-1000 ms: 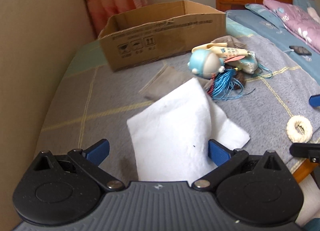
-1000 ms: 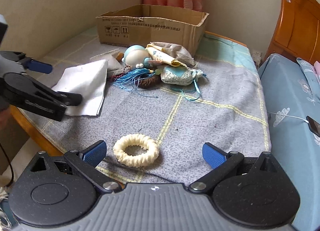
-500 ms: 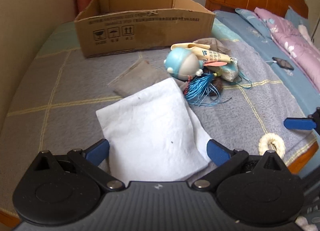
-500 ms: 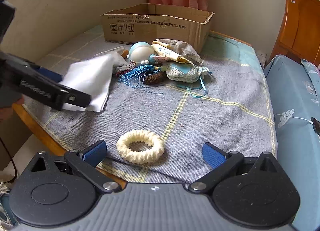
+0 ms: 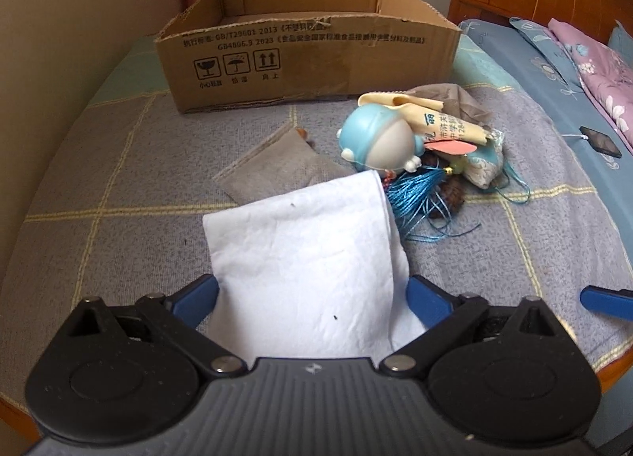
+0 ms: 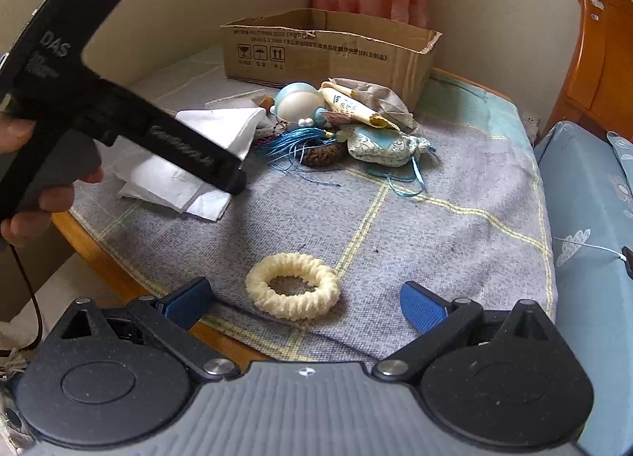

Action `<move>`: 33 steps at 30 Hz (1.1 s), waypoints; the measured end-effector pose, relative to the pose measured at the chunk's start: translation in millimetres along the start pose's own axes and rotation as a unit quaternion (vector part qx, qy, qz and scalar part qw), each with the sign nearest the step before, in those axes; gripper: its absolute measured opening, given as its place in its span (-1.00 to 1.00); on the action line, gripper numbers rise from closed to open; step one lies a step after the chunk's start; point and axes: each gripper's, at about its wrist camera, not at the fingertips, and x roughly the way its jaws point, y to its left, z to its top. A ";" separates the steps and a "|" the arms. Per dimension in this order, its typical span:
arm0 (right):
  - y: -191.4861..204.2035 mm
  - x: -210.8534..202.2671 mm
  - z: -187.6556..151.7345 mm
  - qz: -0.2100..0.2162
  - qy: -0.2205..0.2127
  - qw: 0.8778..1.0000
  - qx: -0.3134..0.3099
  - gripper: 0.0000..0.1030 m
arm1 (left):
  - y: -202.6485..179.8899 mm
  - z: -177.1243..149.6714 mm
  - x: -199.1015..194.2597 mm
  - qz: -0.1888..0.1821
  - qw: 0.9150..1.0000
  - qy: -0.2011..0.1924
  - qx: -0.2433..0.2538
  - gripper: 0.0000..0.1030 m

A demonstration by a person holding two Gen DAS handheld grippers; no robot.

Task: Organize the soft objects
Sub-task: 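Move the left tool toward the white cloth while the right tool approaches the cream ring, then close the right tool on the cream ring while the left tool grasps the white cloth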

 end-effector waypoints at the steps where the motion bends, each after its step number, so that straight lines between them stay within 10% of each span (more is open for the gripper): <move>1: -0.2 0.1 0.0 0.002 -0.001 1.000 0.000 1.00 | -0.4 -1.1 -2.1 -0.001 1.000 -0.002 0.001 0.76; 8: -0.8 -4.6 0.3 0.016 -0.012 1.000 -0.004 0.96 | -3.4 -4.2 -12.2 -0.012 1.000 -0.009 0.019 0.38; 21: -0.1 -6.5 1.3 0.021 -0.020 1.000 -0.005 0.04 | -10.8 -4.8 -16.4 -0.013 0.999 -0.013 0.049 0.18; 33: 2.1 -15.6 2.6 0.002 -0.032 0.999 -0.023 -0.11 | -10.4 -7.7 -30.6 -0.023 0.996 -0.014 0.082 -0.27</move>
